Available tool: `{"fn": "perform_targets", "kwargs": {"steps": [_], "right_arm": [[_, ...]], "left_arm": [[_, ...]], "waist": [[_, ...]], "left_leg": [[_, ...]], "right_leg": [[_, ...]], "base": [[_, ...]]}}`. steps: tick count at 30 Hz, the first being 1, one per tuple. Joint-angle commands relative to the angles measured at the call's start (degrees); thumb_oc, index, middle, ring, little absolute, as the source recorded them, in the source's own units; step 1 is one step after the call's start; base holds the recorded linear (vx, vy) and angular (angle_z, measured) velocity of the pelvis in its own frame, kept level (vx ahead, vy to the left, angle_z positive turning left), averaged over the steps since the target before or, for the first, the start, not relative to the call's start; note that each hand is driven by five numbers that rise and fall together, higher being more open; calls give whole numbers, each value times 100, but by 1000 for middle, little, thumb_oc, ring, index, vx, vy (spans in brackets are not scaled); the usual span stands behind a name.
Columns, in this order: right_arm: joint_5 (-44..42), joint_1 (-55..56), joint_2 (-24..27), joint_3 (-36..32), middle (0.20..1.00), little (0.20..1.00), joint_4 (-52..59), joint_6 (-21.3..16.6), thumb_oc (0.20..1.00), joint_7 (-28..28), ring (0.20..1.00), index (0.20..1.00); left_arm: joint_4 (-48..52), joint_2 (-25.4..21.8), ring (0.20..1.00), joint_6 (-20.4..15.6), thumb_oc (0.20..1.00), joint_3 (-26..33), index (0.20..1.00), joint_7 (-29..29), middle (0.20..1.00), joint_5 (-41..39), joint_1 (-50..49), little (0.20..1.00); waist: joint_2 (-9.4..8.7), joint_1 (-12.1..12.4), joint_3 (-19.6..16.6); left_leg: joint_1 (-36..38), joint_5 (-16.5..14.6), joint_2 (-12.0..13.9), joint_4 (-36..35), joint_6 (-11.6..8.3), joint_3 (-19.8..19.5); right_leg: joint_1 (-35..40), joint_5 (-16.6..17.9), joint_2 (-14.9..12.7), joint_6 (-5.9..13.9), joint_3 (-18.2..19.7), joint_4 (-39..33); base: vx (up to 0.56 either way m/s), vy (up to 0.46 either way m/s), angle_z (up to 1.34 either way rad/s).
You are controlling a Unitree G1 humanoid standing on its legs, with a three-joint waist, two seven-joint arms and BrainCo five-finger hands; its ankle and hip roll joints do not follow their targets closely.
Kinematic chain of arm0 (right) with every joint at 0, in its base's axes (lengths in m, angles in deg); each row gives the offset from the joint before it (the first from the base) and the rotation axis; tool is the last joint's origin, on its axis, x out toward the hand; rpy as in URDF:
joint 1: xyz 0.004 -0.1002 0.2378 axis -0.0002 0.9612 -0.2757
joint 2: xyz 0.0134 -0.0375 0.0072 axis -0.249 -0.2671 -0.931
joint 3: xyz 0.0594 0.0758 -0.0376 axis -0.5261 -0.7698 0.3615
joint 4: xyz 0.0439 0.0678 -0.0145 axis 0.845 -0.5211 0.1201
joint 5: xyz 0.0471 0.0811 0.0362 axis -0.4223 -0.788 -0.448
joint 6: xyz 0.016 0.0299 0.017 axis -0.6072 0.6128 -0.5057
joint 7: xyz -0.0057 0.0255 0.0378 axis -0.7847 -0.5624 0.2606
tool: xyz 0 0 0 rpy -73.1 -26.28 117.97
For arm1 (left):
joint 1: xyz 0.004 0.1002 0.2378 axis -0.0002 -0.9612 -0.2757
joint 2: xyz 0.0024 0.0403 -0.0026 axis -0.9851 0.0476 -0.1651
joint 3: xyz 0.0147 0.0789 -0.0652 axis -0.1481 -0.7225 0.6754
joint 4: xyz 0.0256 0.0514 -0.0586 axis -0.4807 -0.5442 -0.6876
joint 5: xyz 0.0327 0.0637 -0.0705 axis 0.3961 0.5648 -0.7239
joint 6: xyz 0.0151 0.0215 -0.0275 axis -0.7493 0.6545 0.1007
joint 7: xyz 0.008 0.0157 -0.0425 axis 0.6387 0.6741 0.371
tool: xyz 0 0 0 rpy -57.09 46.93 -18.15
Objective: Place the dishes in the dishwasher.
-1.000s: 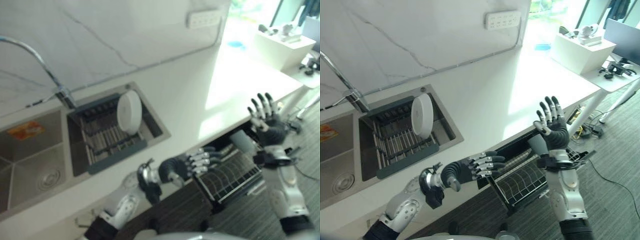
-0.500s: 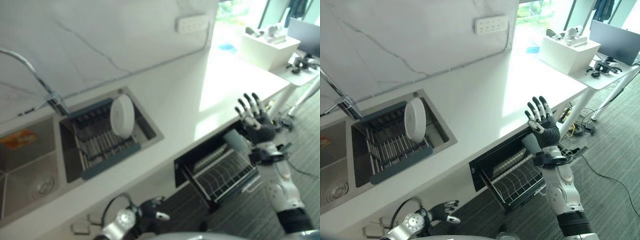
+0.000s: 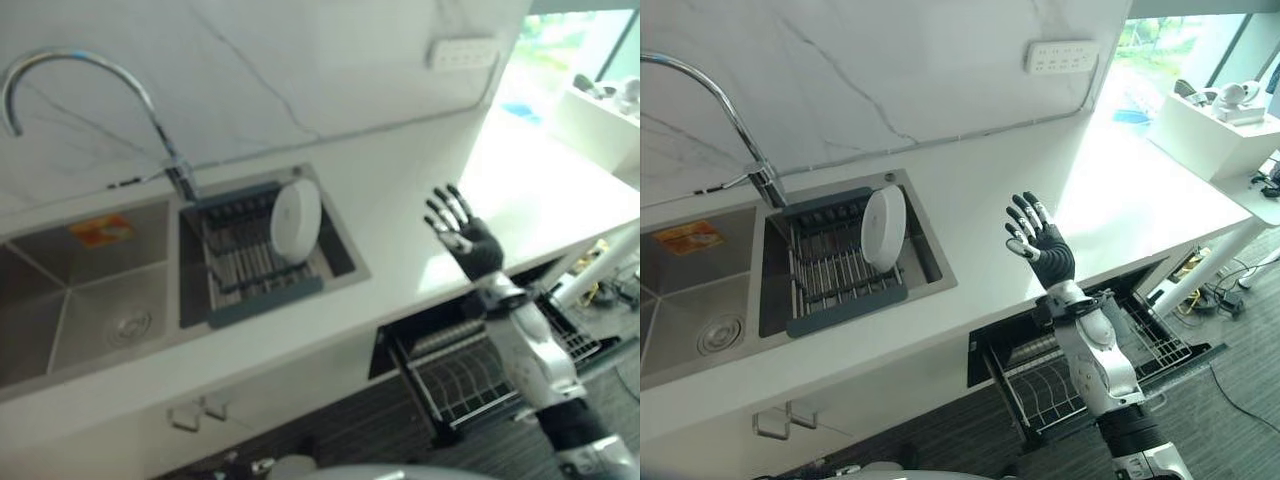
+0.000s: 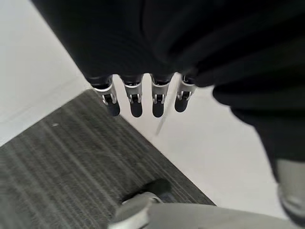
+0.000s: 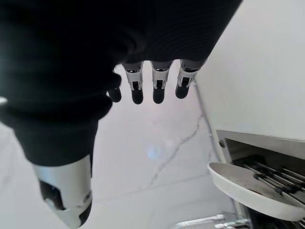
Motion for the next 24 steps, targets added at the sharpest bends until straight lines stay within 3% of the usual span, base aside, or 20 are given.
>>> {"fn": "perform_targets", "kwargs": {"steps": [1, 5, 13, 21, 24], "right_arm": [[13, -714, 45, -29, 1000, 1000, 269, -151, 1000, -324, 1000, 1000], [574, -1186, 84, -4, 1000, 1000, 1, -393, 1000, -739, 1000, 1000], [950, -2199, 346, -137, 1000, 1000, -495, -267, 1000, -1160, 1000, 1000], [214, -2652, 662, -351, 1000, 1000, -1322, -30, 1000, -1181, 1000, 1000], [159, -2723, 701, -362, 1000, 1000, -1608, -7, 1000, -1225, 1000, 1000]], "left_arm": [[-274, -207, 1000, -124, 1000, -139, 1000, 143, 1000, -135, 364, 1000], [-261, -255, 1000, -379, 1000, -129, 1000, 178, 1000, 91, 313, 1000], [-409, -290, 1000, -405, 1000, 22, 1000, 104, 1000, 3, 202, 1000], [-166, -441, 1000, -862, 1000, 71, 1000, -75, 1000, -287, 167, 1000], [-75, -462, 1000, -748, 1000, 42, 1000, -205, 1000, -337, 162, 1000]], "waist": [[24, 201, 122], [25, 396, 119], [6, 649, 79], [-12, 880, 29], [-21, 942, 26]], "left_leg": [[82, -238, 304, 43, -125, 282], [46, -230, 270, 43, -116, 202], [12, -205, 213, 43, -131, 25], [-17, -156, 146, 43, -127, -129], [-27, -147, 126, 43, -117, -169]], "right_leg": [[45, -292, -159, 78, -333, 216], [112, -278, -195, 97, -483, 190], [238, -237, -221, 117, -672, 98], [351, -211, -290, 155, -907, 95], [380, -204, -297, 163, -962, 89]], "base": [[39, 60, 12], [44, 43, 20], [47, 22, 23], [62, 10, 16], [61, -6, 8]]}}
